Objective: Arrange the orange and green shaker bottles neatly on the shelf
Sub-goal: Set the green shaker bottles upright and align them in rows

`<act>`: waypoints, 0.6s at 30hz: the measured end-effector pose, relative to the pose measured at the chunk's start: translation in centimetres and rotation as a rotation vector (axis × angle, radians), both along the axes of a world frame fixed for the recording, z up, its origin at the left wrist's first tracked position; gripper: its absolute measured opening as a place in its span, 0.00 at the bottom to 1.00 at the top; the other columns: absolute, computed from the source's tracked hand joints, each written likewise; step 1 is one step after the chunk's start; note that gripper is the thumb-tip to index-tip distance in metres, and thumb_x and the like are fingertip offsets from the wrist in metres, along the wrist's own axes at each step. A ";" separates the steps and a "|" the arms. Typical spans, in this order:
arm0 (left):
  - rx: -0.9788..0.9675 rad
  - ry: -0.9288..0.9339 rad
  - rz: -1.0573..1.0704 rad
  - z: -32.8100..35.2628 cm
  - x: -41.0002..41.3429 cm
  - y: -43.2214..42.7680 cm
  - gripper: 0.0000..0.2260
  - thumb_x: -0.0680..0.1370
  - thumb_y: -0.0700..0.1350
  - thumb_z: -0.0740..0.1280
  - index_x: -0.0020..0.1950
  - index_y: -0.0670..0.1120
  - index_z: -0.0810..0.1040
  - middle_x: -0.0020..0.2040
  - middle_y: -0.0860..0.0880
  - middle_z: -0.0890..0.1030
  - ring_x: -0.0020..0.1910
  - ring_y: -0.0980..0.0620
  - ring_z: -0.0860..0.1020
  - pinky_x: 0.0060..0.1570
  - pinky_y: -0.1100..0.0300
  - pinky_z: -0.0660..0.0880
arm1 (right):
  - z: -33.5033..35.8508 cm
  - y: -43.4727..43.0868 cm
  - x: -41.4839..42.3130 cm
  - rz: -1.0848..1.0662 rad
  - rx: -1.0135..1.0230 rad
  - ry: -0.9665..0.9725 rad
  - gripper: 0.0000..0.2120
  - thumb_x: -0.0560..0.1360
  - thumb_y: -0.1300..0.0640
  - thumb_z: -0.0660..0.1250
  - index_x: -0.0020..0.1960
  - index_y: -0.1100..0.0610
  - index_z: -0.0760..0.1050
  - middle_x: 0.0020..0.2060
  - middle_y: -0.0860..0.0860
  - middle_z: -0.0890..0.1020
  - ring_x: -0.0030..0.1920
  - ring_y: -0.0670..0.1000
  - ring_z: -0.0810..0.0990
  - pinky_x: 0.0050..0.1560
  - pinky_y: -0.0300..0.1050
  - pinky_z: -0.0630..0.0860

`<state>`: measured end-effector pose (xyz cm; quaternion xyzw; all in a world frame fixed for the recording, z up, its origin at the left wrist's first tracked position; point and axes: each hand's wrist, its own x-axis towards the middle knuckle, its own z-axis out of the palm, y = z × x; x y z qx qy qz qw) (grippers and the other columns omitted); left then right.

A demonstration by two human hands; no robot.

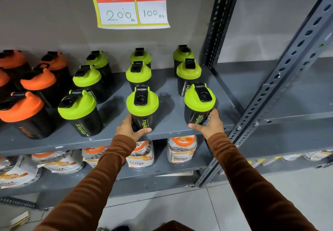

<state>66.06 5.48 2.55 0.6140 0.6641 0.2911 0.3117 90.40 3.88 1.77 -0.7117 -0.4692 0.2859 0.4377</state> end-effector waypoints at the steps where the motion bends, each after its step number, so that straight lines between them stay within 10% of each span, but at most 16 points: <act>1: 0.001 0.001 -0.001 0.0 0.0 0.0 0.28 0.66 0.48 0.75 0.61 0.41 0.69 0.61 0.40 0.77 0.59 0.40 0.75 0.59 0.50 0.71 | -0.1 0.0 0.0 0.000 0.003 0.005 0.35 0.58 0.62 0.80 0.58 0.62 0.65 0.58 0.59 0.78 0.59 0.58 0.75 0.61 0.48 0.70; 18: -0.023 0.030 -0.035 0.1 -0.2 0.1 0.30 0.65 0.45 0.76 0.63 0.42 0.67 0.63 0.41 0.76 0.60 0.39 0.74 0.61 0.49 0.70 | -0.5 0.5 0.4 0.082 0.040 0.065 0.49 0.58 0.68 0.78 0.70 0.58 0.54 0.65 0.57 0.72 0.63 0.54 0.71 0.65 0.46 0.65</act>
